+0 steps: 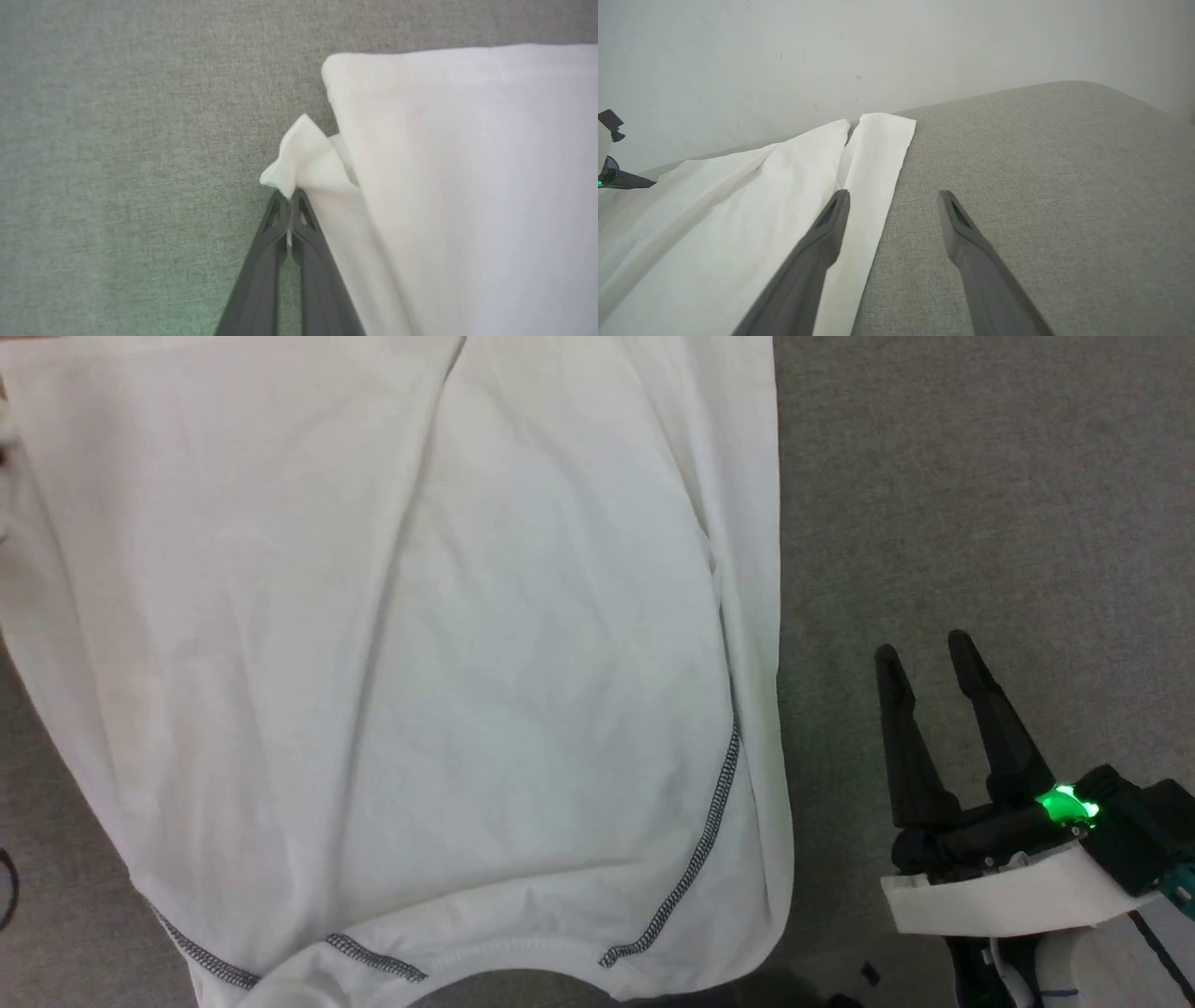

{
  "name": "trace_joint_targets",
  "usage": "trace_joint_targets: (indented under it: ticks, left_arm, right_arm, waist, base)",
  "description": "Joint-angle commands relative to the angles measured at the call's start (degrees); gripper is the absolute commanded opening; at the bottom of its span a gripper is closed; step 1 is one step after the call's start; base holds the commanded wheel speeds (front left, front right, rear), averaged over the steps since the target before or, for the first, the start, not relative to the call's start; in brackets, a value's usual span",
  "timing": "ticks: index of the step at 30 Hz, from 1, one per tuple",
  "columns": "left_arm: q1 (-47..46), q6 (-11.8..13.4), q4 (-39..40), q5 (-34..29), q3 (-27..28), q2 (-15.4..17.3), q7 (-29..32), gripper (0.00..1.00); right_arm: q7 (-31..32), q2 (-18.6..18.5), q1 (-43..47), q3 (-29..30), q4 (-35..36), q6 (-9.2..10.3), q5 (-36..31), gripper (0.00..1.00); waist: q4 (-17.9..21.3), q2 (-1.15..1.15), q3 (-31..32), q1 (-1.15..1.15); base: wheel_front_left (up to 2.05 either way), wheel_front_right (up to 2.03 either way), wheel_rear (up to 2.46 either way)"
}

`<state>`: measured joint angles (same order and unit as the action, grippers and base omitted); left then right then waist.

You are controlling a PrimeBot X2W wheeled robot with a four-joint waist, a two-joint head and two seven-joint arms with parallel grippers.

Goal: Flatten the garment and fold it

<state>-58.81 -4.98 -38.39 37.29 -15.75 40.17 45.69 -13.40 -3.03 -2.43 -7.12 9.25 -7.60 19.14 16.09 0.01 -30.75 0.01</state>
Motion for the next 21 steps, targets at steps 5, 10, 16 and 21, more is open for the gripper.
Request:
trace_joint_targets:
  ticks: [5,10,16,21]
  left_arm:
    - [5.57,1.83,-0.4,-3.04,-1.72,-2.87,-9.62,0.0]
    - [5.42,6.14,0.82,-6.73,-1.21,-5.1,-23.82,0.0]
    - [7.53,8.21,4.42,-7.98,-1.85,-9.81,-34.43,0.0]
    - [12.13,8.15,11.23,-8.42,-5.35,-14.65,-36.52,0.0]
  right_arm:
    - [-0.18,0.15,-0.27,1.15,-0.83,0.11,0.19,1.0]
    - [0.54,0.15,1.43,3.1,-1.1,0.11,-0.12,1.0]
    - [2.24,0.15,4.11,5.88,0.09,0.11,-0.9,1.0]
    - [3.82,0.15,6.35,8.06,1.31,0.11,-1.23,1.0]
  waist:
    - [-1.79,-0.01,5.2,-0.01]
    - [-4.22,-0.01,10.59,-0.01]
    - [-7.35,-0.01,16.74,-0.01]
    - [-9.31,-0.01,20.75,-0.01]
  base:
    - [0.0,0.0,0.0]
    - [0.0,0.0,0.0]
    - [0.0,0.0,0.0]
    - [0.0,0.0,0.0]
